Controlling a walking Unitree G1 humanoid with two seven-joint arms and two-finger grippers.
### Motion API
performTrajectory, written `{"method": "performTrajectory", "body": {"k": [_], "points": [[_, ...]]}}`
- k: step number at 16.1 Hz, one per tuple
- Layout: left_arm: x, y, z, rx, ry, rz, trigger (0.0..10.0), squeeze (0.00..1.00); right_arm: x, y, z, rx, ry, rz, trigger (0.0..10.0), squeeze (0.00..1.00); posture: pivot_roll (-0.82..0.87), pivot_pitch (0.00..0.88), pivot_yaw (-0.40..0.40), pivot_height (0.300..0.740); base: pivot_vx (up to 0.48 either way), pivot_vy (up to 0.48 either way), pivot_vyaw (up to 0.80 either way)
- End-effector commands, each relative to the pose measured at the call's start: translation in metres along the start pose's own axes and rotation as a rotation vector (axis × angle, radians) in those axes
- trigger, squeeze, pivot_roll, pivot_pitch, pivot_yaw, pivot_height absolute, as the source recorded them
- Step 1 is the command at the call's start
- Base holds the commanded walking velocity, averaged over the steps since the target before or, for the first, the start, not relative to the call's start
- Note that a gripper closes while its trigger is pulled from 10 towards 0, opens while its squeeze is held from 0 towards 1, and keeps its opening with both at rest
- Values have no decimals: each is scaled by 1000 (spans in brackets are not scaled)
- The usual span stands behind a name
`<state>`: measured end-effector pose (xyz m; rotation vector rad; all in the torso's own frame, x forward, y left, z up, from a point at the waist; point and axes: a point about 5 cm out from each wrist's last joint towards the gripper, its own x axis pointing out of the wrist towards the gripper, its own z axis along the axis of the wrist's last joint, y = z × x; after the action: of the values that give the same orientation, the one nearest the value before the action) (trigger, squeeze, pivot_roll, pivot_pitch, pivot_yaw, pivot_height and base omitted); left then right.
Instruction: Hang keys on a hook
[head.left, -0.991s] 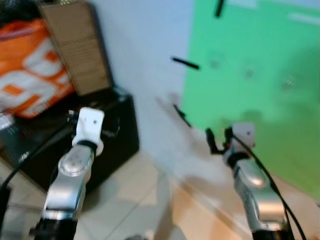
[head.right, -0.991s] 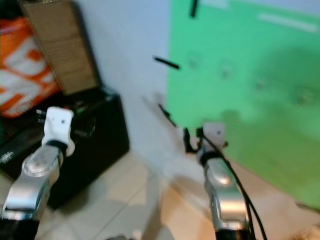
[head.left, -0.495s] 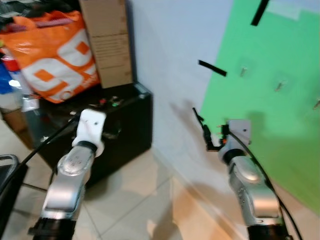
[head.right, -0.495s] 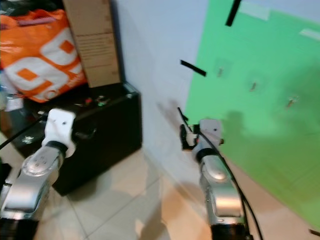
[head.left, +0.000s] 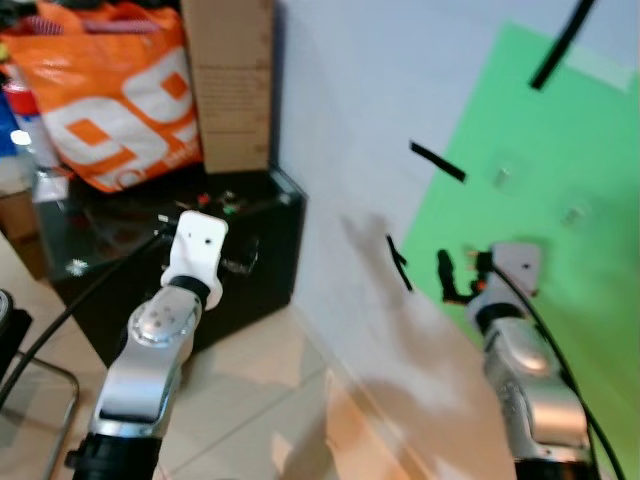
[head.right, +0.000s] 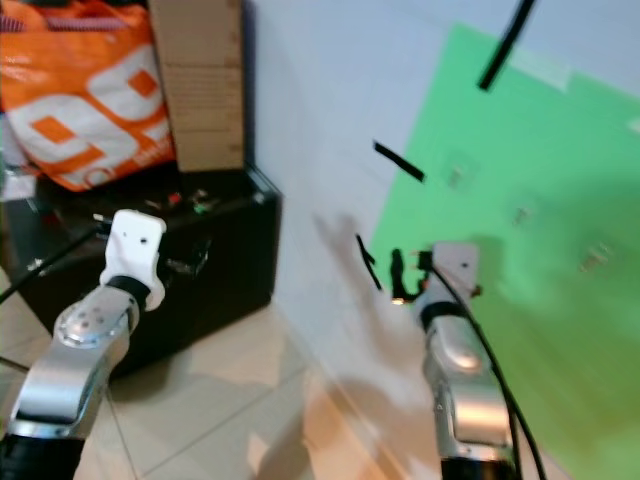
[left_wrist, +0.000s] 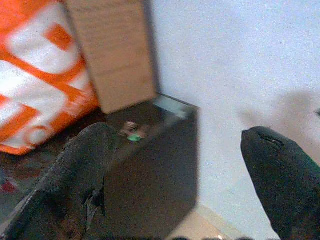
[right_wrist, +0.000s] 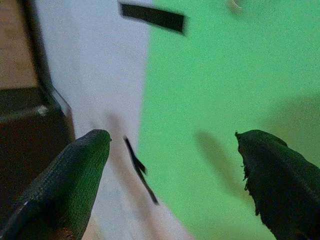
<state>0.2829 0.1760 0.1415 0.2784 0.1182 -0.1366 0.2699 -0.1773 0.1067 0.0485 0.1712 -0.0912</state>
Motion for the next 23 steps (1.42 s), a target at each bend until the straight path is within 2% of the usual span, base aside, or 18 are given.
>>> {"method": "performTrajectory", "body": {"k": [1,5,9,10,11,15,17,18,20,23], "points": [[-1,3,1,6,5,11,10000,1000,0,6,4,17,-11,20,10000,1000,139,0,-157,740,304,0,0],[-2,5,2,9,7,16,10000,1000,0,9,3,46,-3,21,10000,1000,155,0,-165,740,303,0,0],[-2,3,3,-4,9,16,10000,1000,4,9,8,43,-11,26,10000,1000,111,0,-132,740,304,0,-305],[-2,3,1,-8,13,18,10000,1000,5,8,9,47,-9,28,10000,631,82,0,-111,740,304,0,0],[-1,1,-1,-9,18,15,10000,1000,5,7,10,47,-8,28,10000,0,64,0,-92,740,296,0,0],[6,-6,7,9,-17,-23,10000,1000,6,8,6,13,36,63,10000,0,-6,0,-28,740,292,0,0],[5,-5,7,-15,-23,-7,10000,1000,5,10,7,-79,20,86,10000,0,-33,0,-6,740,270,0,0],[2,-4,3,-19,-16,-7,10000,1000,2,16,8,-93,21,145,10000,0,-43,0,3,740,270,0,444],[-1,-5,-3,-26,5,-22,10000,1000,1,24,5,-95,40,208,10000,0,-54,0,10,740,276,0,800],[1,-8,-2,-29,0,-27,10000,1000,4,26,4,-80,50,206,10000,0,-59,0,12,740,271,0,681]]}}
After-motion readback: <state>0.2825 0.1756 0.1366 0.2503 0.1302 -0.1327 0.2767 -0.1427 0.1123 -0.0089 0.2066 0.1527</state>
